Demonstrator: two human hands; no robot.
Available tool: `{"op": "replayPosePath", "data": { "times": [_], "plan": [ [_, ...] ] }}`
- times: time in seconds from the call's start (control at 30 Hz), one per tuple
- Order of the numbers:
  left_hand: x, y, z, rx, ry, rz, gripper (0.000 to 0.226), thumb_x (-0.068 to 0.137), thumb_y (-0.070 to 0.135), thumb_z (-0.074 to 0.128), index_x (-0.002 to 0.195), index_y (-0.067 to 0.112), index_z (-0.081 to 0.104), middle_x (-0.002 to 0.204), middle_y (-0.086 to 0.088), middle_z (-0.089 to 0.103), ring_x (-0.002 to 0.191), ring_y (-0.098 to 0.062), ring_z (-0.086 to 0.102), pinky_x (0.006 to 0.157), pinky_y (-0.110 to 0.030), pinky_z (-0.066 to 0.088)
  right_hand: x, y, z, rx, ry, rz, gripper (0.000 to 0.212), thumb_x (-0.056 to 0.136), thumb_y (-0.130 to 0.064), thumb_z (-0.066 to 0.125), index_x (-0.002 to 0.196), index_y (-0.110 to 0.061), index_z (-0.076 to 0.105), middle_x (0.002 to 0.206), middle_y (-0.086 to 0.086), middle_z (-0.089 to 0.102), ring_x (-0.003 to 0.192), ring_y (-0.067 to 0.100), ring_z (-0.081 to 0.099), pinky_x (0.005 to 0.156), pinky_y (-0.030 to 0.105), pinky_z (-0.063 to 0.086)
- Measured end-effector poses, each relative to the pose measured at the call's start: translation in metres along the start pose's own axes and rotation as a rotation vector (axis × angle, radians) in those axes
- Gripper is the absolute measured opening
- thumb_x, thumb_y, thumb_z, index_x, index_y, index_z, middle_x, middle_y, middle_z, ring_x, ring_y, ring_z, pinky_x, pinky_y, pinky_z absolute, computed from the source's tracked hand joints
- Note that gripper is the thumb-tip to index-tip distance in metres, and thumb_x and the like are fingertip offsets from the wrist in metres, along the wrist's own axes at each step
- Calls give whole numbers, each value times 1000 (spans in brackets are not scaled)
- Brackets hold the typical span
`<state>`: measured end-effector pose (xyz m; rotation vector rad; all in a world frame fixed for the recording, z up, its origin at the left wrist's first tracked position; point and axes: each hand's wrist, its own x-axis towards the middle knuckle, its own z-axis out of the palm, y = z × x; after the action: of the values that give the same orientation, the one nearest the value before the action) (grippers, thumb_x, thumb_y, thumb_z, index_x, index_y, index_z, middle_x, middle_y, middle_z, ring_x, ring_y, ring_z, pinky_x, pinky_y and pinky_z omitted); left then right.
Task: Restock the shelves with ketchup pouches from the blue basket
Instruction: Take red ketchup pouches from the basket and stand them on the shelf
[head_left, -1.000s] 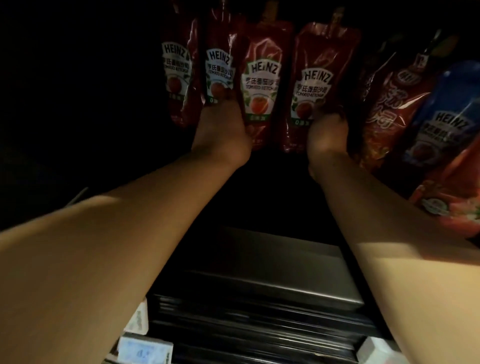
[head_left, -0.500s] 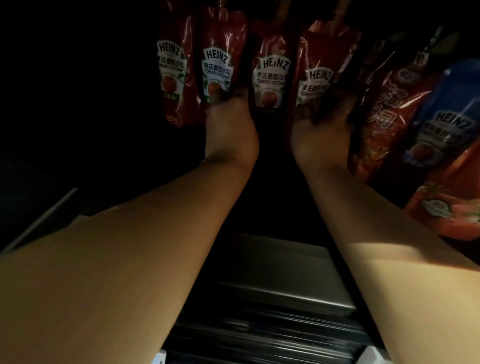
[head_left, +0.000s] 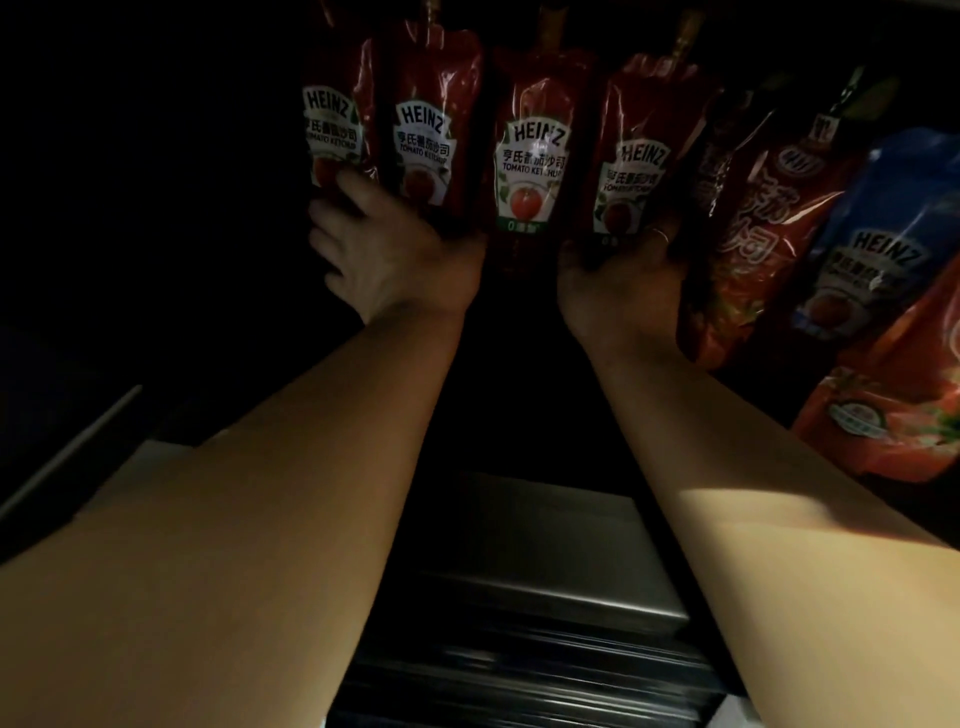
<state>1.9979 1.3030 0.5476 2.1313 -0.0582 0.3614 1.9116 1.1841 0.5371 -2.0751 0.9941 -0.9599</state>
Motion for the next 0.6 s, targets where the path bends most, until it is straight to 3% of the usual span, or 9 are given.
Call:
{"op": "replayPosePath", "data": {
  "times": [0.1,0.23,0.6],
  "plan": [
    [7,-5,4,-27,-78,-36,145,56,64,87,159,15,-4,159,-19,14,147,-39,19,117,-51,28,-5,-1,3,-34,-29,-19,115,77,-62,72,159,-25,1,158,16,15,145,40,25,111,42,32],
    [10,-6,6,-46,-93,-33,148,53,59,90,159,19,-5,158,-18,11,146,-39,16,114,-51,32,-1,-2,9,-100,-75,-6,129,67,-67,78,158,-24,-2,158,17,13,145,41,23,113,50,34],
    [7,-4,2,5,-114,-32,141,59,58,89,160,17,-2,164,-17,4,150,-40,11,118,-50,26,8,3,12,-31,-54,-24,130,67,-58,84,158,-23,-2,157,19,19,144,39,29,117,44,33]
  ]
}}
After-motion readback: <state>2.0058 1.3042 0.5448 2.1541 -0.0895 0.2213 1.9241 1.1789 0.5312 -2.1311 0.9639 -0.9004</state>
